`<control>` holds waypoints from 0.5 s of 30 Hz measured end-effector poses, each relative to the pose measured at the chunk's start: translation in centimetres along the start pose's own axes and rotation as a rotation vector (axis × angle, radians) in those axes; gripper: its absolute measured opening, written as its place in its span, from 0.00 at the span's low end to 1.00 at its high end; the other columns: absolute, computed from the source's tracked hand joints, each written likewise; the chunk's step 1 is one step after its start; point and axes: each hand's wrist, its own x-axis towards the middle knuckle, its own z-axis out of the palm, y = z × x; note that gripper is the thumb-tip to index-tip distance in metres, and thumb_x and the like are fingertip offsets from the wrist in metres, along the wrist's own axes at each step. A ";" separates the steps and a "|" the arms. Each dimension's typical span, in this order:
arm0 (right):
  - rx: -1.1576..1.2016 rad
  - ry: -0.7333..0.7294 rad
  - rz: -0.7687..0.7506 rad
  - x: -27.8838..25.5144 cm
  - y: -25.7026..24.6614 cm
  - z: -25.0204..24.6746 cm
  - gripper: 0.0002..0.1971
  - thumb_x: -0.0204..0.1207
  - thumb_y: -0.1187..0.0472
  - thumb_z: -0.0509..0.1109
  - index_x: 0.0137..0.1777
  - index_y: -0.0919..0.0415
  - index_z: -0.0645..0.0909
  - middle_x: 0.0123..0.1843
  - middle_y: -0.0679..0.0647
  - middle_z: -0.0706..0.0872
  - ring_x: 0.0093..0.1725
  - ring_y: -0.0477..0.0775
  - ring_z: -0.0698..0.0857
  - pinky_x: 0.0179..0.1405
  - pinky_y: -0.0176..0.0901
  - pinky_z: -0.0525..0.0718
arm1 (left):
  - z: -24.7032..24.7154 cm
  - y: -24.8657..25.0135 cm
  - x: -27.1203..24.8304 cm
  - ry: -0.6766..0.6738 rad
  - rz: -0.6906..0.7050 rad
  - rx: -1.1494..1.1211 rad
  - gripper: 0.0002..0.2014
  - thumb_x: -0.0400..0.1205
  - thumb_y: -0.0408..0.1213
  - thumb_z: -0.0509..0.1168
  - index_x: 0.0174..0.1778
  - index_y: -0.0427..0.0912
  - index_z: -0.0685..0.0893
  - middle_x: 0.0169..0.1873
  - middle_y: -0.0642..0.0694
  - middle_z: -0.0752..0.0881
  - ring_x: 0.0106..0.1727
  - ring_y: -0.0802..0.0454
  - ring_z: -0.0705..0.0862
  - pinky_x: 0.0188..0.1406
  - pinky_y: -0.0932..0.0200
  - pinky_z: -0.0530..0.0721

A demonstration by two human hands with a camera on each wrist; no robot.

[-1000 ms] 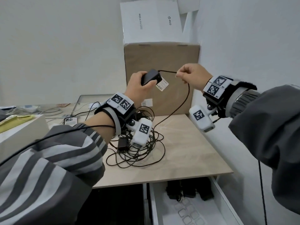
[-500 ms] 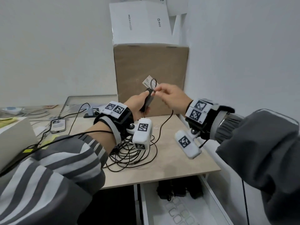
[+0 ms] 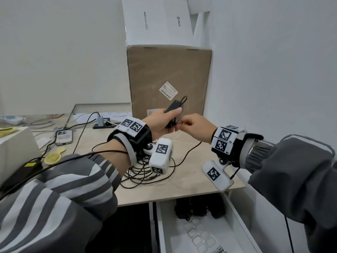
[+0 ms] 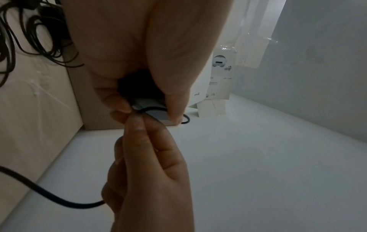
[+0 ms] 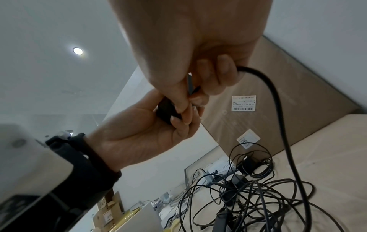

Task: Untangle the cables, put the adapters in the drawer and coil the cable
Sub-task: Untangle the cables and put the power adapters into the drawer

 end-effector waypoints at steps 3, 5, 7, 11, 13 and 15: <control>0.062 0.033 0.010 -0.1 0.0 -0.3 0.10 0.83 0.58 0.64 0.43 0.57 0.85 0.27 0.44 0.75 0.27 0.42 0.72 0.34 0.39 0.70 | -0.3 -0.1 -0.2 0.187 0.024 -0.032 0.17 0.82 0.47 0.65 0.56 0.37 0.77 0.35 0.42 0.81 0.29 0.52 0.80 0.21 0.65 0.72; 0.177 -0.001 0.041 -0.1 0.2 -0.4 0.13 0.84 0.54 0.63 0.41 0.56 0.85 0.25 0.47 0.74 0.26 0.44 0.71 0.32 0.38 0.73 | -0.7 -0.1 -0.2 0.271 0.008 -0.086 0.23 0.80 0.51 0.64 0.60 0.35 0.79 0.39 0.39 0.88 0.28 0.51 0.83 0.20 0.64 0.71; 0.310 -0.046 0.071 -0.3 0.6 -0.4 0.16 0.84 0.52 0.63 0.40 0.56 0.86 0.25 0.48 0.73 0.25 0.44 0.71 0.33 0.37 0.77 | -1.1 0.0 -0.4 0.280 0.009 -0.167 0.26 0.77 0.53 0.64 0.61 0.35 0.80 0.46 0.35 0.90 0.27 0.50 0.83 0.20 0.62 0.70; 0.462 -0.082 0.109 -0.7 1.9 -0.4 0.19 0.78 0.45 0.67 0.36 0.60 0.87 0.25 0.49 0.74 0.29 0.47 0.73 0.42 0.40 0.77 | -1.3 0.7 -1.7 0.122 0.068 -0.235 0.17 0.81 0.48 0.63 0.55 0.37 0.79 0.37 0.42 0.81 0.24 0.51 0.76 0.15 0.65 0.66; 0.476 -0.118 0.137 -0.8 2.6 -0.6 0.22 0.71 0.41 0.69 0.34 0.62 0.85 0.25 0.47 0.77 0.31 0.46 0.77 0.46 0.42 0.78 | -1.4 0.9 -2.6 0.021 0.069 -0.196 0.13 0.83 0.46 0.61 0.52 0.39 0.79 0.32 0.45 0.81 0.24 0.52 0.75 0.15 0.67 0.63; 0.433 -0.173 0.152 -0.8 3.2 -0.7 0.22 0.66 0.39 0.69 0.33 0.59 0.84 0.27 0.45 0.82 0.34 0.44 0.80 0.54 0.45 0.78 | -1.5 1.1 -3.4 -0.065 0.061 -0.134 0.12 0.84 0.46 0.60 0.50 0.40 0.80 0.32 0.46 0.83 0.24 0.54 0.74 0.18 0.68 0.63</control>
